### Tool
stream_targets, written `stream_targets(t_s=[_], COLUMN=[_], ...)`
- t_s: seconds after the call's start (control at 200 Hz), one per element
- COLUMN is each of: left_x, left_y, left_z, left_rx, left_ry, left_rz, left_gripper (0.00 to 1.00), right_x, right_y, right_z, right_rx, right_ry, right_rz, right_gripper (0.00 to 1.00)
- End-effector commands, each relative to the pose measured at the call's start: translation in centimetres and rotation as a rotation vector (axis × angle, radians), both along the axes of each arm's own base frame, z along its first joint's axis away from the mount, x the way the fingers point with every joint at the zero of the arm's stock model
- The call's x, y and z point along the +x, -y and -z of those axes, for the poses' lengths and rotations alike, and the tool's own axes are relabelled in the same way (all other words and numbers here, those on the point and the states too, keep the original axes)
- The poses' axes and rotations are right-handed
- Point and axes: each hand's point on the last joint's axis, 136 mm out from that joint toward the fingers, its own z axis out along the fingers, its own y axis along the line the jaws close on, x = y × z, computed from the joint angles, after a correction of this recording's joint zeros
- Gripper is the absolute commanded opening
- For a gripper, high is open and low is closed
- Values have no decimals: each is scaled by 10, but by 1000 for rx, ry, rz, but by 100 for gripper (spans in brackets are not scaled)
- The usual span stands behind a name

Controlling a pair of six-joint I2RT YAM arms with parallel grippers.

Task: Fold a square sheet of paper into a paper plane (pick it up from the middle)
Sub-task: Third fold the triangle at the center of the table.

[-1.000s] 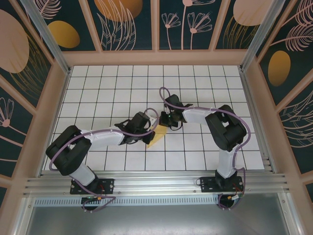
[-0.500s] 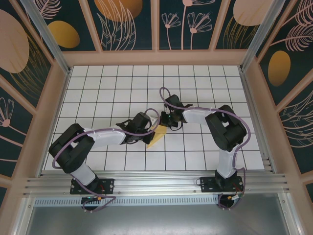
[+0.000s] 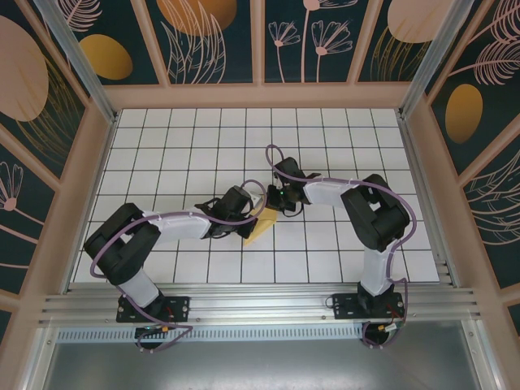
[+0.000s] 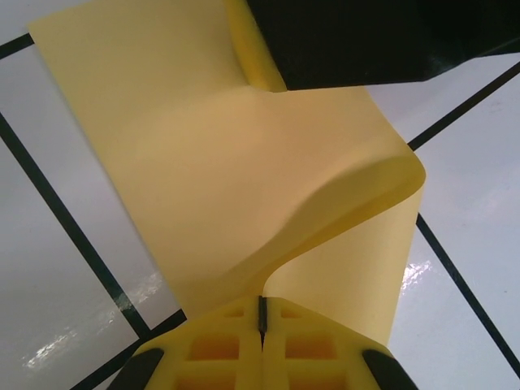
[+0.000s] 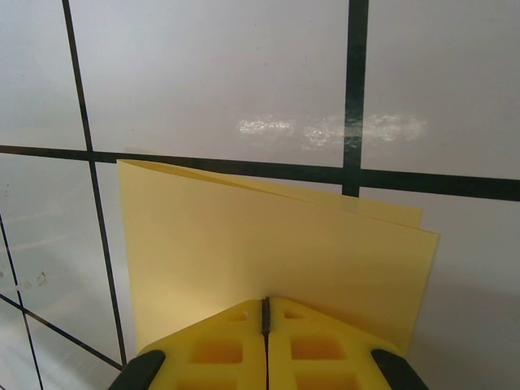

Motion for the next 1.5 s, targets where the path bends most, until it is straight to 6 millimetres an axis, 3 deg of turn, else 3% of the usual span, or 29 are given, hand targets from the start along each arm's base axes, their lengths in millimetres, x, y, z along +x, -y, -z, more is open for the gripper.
stream_targets(t_s=[0.0, 0.816, 0.916, 1.496], left_x=[5, 4, 0, -3], left_y=[-4, -12, -5, -11], left_z=[4, -4, -7, 12], left_rx=[29, 19, -21, 24], left_ry=[9, 19, 8, -15], left_rz=[-5, -58, -33, -31], left_gripper=[0, 0, 0, 2], right_x=[-23, -24, -25, -27], right_y=[17, 19, 19, 20], right_z=[35, 38, 38, 42], right_rx=[-91, -98, -94, -96], right_ry=[-95, -100, -102, -112], right_rz=[9, 22, 21, 28], right_gripper=[8, 8, 8, 8])
